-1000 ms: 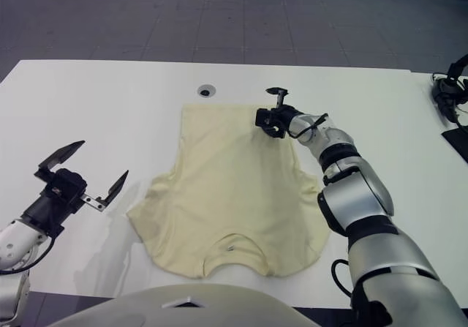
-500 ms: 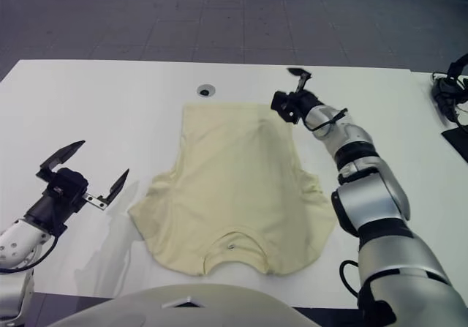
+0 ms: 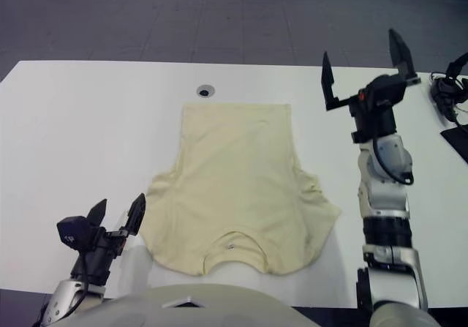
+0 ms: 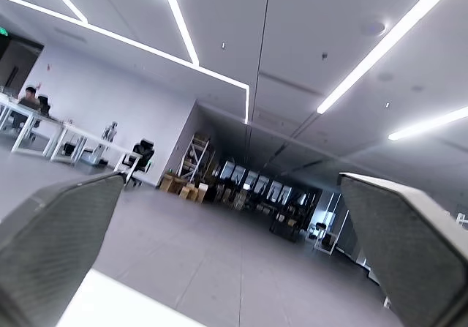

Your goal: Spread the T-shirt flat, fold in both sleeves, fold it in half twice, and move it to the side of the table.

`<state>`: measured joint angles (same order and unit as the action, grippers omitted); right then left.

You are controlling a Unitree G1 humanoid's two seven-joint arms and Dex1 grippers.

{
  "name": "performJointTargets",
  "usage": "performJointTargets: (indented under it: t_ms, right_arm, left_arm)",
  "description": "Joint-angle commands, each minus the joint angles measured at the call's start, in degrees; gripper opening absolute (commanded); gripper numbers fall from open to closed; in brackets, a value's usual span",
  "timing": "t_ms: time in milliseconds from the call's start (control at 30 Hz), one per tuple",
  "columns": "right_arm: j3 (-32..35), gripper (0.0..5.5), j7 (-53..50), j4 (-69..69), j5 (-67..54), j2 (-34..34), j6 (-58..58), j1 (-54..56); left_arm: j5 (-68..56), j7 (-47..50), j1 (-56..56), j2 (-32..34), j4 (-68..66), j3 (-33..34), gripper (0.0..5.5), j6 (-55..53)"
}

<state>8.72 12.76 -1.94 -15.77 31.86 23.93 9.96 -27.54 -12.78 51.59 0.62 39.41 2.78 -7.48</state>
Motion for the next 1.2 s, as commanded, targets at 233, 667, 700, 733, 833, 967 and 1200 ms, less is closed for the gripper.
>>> performJointTargets:
  t_ms: [233, 667, 700, 733, 833, 967, 1200]
  right_arm:
    - [3.3, 5.40, 1.9, 8.9, -0.9, -1.5, -7.9, -2.8]
    - [3.0, 5.40, 5.3, 9.0, 0.6, -2.8, -9.1, -1.8]
    - [3.2, 5.40, 5.5, 8.9, 0.7, -2.9, -9.1, -1.7]
    - [3.4, 5.40, 5.5, 8.6, 0.8, -3.0, -8.8, -1.5]
    - [3.7, 5.40, 5.7, 7.6, 1.2, -3.2, -8.4, -1.0]
    - [3.8, 5.40, 6.0, 7.4, 1.7, -3.6, -8.0, -1.2]
    - [3.8, 5.40, 6.5, 6.8, 2.3, -4.0, -7.2, -1.6]
  left_arm:
    - [-5.8, 5.2, -0.3, -2.5, -5.3, -1.5, 5.16, -7.6]
    - [-7.8, 5.5, -4.3, -1.5, -7.4, -0.9, 2.76, -9.2]
    - [-7.8, 5.6, -4.4, -1.5, -7.6, -0.8, 2.58, -9.2]
    - [-8.1, 5.8, -4.5, -1.6, -7.7, -0.6, 2.44, -9.3]
    - [-8.5, 6.0, -4.6, -1.9, -7.9, -0.3, 1.99, -9.3]
    - [-8.3, 6.1, -4.8, -1.7, -8.2, -0.3, 1.33, -9.2]
    - [-7.5, 6.2, -5.0, -1.8, -8.4, 0.1, 0.19, -8.1]
